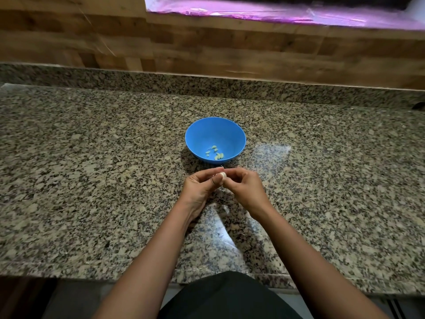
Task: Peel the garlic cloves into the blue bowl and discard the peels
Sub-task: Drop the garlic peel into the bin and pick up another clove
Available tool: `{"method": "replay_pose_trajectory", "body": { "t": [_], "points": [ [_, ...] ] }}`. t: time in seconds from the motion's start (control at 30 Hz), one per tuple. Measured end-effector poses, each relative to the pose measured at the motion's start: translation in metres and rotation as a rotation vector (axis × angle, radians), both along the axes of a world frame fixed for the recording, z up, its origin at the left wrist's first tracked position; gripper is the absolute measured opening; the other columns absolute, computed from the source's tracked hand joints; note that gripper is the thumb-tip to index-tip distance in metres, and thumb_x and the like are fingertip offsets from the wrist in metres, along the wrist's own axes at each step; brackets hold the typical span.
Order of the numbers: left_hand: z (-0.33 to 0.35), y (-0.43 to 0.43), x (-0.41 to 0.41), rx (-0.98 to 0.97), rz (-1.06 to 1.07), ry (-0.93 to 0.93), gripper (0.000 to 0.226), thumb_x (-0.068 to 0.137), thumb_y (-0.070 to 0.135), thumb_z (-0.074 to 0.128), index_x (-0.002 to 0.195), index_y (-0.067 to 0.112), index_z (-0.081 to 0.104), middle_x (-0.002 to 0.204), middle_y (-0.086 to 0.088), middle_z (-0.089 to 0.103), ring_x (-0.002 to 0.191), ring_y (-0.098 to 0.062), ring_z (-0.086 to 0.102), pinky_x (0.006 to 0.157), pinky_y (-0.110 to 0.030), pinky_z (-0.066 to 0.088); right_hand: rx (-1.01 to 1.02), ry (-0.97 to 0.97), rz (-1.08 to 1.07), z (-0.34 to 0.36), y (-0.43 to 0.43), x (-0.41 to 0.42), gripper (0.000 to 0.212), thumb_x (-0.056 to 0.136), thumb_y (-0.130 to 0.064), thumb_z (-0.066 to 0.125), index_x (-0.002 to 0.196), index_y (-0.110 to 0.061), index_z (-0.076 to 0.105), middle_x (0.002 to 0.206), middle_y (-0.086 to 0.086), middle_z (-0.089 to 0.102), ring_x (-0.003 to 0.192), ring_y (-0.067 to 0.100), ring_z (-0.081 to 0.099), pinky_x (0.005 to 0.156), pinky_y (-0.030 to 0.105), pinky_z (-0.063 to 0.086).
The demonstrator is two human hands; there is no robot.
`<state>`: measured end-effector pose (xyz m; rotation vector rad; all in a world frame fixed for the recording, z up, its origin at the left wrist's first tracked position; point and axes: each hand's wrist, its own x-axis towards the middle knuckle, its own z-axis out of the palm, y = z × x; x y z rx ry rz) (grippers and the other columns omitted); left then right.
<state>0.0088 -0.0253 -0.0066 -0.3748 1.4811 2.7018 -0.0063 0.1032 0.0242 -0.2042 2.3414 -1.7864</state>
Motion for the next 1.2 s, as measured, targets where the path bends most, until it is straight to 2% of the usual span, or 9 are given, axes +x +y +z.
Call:
{"method": "replay_pose_trajectory", "body": {
  "t": [0.17,0.3,0.4,0.6,0.7,0.83,1.03,1.1,1.2],
  "points": [
    [0.002,0.001,-0.002,-0.023,-0.013,0.008,0.024,0.067,0.001,0.069,0.091,-0.001,0.069,0.083,-0.011,0.073,0.079,-0.019,0.07,0.081,-0.03,0.056,0.158,0.136,-0.04,-0.003,-0.001,0.0,0.018,0.087,-0.019,0.065,0.101,-0.01,0.07,0.083,-0.002,0.07,0.076,0.005,0.066,0.067,0.017,0.054],
    [-0.001,0.004,-0.001,-0.055,0.005,-0.005,0.019,0.072,-0.001,0.068,0.091,0.001,0.07,0.086,-0.012,0.073,0.08,-0.02,0.069,0.078,-0.03,0.057,0.254,0.195,-0.053,-0.007,-0.005,0.001,0.018,0.089,-0.019,0.062,0.102,-0.009,0.068,0.085,0.004,0.07,0.076,0.012,0.066,0.07,0.029,0.056],
    [-0.003,0.005,0.001,-0.031,0.015,-0.007,0.02,0.072,-0.003,0.068,0.092,-0.001,0.07,0.087,-0.012,0.073,0.081,-0.02,0.07,0.076,-0.027,0.057,0.288,0.215,-0.051,-0.008,-0.006,0.002,0.017,0.09,-0.016,0.06,0.102,-0.008,0.068,0.084,0.004,0.068,0.074,0.012,0.063,0.068,0.026,0.054],
    [-0.004,0.0,0.003,-0.121,0.022,-0.029,0.013,0.078,-0.004,0.067,0.087,0.004,0.069,0.075,-0.007,0.073,0.067,-0.014,0.067,0.066,-0.025,0.057,0.123,-0.024,-0.011,-0.012,-0.002,-0.004,0.015,0.088,-0.015,0.063,0.1,-0.008,0.07,0.084,0.008,0.072,0.079,0.019,0.069,0.077,0.037,0.057],
    [-0.008,-0.002,0.003,-0.3,0.001,-0.031,0.012,0.08,0.001,0.069,0.087,0.011,0.069,0.079,-0.005,0.071,0.075,-0.016,0.066,0.075,-0.03,0.056,0.038,-0.11,-0.061,-0.011,0.001,-0.004,0.01,0.09,-0.012,0.06,0.096,-0.005,0.066,0.081,0.008,0.069,0.069,0.019,0.067,0.066,0.029,0.057],
    [-0.016,-0.01,0.003,-0.749,0.004,-0.029,0.01,0.082,0.016,0.072,0.084,0.024,0.067,0.088,-0.002,0.07,0.086,-0.018,0.065,0.082,-0.035,0.054,0.043,-0.185,-0.095,-0.01,0.01,-0.001,0.006,0.09,-0.007,0.056,0.085,-0.007,0.059,0.075,0.006,0.061,0.061,0.014,0.061,0.053,0.024,0.052],
    [-0.013,-0.011,0.013,-1.158,-0.008,0.122,0.028,0.087,0.019,0.066,0.114,0.011,0.06,0.117,-0.006,0.059,0.099,-0.01,0.054,0.084,-0.013,0.045,0.231,-0.185,-0.032,-0.017,0.026,0.008,0.006,0.089,-0.011,0.061,0.085,-0.009,0.064,0.076,0.007,0.068,0.061,0.013,0.063,0.061,0.028,0.056],
    [-0.016,-0.01,0.024,-1.233,0.003,0.139,0.043,0.088,0.021,0.064,0.128,0.011,0.052,0.136,-0.007,0.047,0.12,-0.016,0.046,0.103,-0.021,0.037,0.205,-0.228,-0.024,-0.018,0.029,0.012,0.006,0.087,-0.007,0.063,0.082,-0.009,0.066,0.073,0.005,0.07,0.061,0.014,0.065,0.06,0.025,0.056],
    [-0.024,-0.002,0.05,-1.391,0.041,0.231,0.045,0.091,0.03,0.055,0.132,0.013,0.049,0.139,-0.007,0.045,0.129,-0.021,0.039,0.108,-0.037,0.035,0.174,-0.269,-0.032,-0.019,0.033,0.015,0.006,0.083,-0.002,0.065,0.077,-0.004,0.066,0.068,0.007,0.07,0.058,0.015,0.064,0.054,0.023,0.054]
  ]
}}
